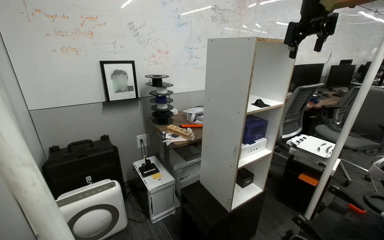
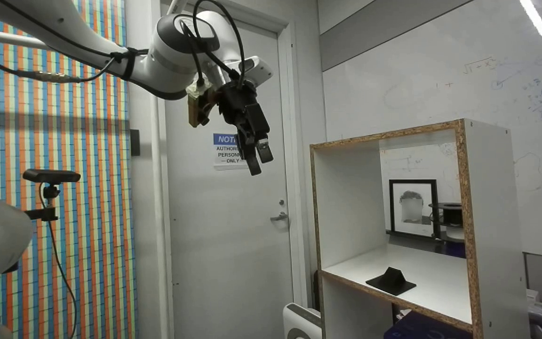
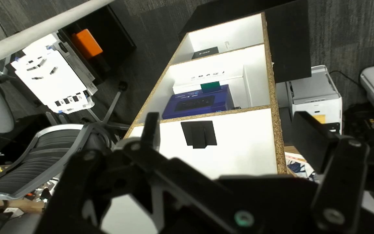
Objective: Put the black object on top of the shelf.
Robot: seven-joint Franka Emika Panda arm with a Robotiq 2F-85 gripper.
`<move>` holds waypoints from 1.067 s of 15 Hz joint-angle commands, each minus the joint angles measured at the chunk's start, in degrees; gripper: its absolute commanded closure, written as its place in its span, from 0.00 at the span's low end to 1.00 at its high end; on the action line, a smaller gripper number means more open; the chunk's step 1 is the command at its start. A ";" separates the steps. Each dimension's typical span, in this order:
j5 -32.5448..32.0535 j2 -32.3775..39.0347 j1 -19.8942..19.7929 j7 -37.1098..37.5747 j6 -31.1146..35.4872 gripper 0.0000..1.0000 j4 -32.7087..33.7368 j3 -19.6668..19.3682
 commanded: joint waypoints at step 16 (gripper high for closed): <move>11.56 8.75 12.08 -35.27 48.78 0.00 -15.75 -26.74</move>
